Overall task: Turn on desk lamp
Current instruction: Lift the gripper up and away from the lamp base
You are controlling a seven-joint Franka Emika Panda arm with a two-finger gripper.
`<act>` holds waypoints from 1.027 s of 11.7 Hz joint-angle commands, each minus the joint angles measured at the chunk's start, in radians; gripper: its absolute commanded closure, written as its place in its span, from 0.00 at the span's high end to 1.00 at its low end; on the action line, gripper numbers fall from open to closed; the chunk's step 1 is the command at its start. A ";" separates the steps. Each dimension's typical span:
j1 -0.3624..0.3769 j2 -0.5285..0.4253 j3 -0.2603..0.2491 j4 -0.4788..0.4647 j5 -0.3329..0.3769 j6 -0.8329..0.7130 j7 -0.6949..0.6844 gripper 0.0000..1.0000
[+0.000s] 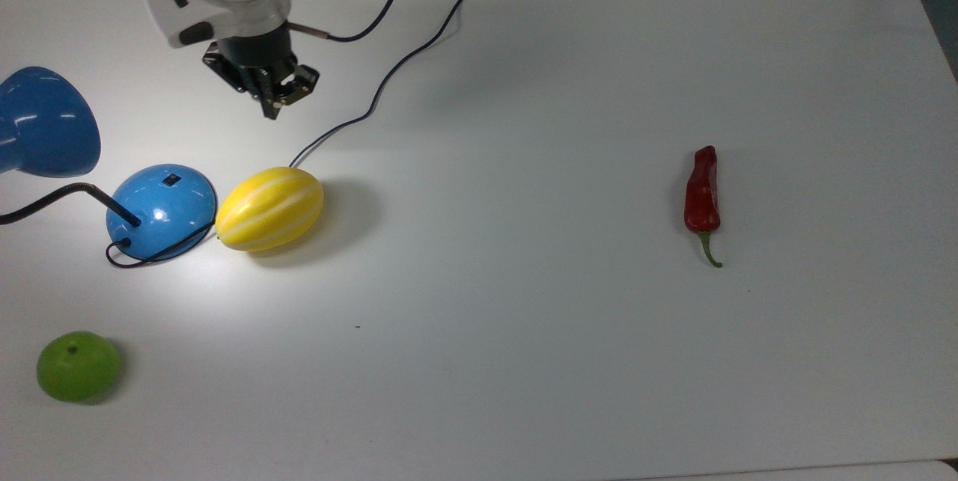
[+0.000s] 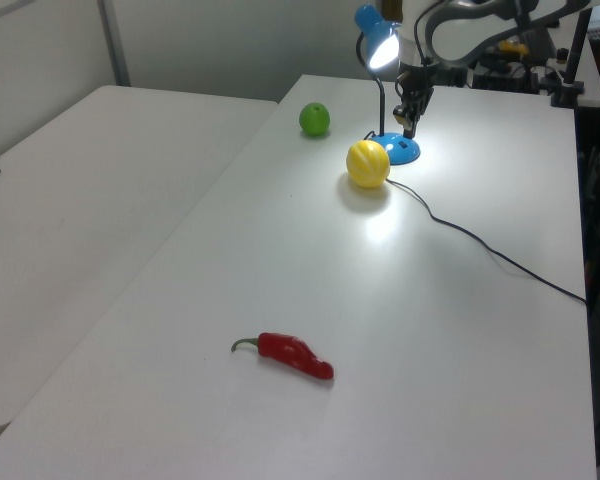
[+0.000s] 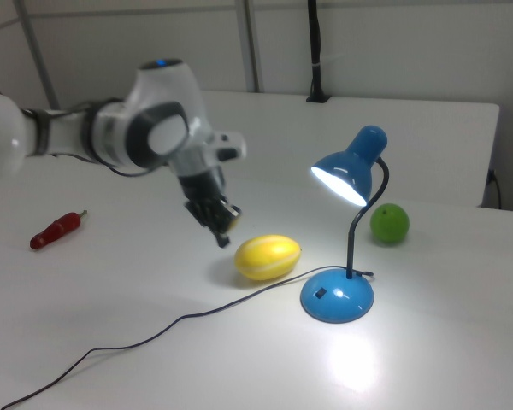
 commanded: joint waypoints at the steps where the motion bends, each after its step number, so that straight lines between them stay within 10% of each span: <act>1: 0.131 -0.139 -0.013 -0.015 -0.008 -0.165 0.011 0.00; 9: 0.280 -0.261 -0.068 0.107 0.116 -0.496 -0.072 0.04; 11: 0.268 -0.261 -0.077 0.118 0.124 -0.498 -0.072 0.40; 12: 0.268 -0.261 -0.077 0.129 0.123 -0.501 -0.067 0.90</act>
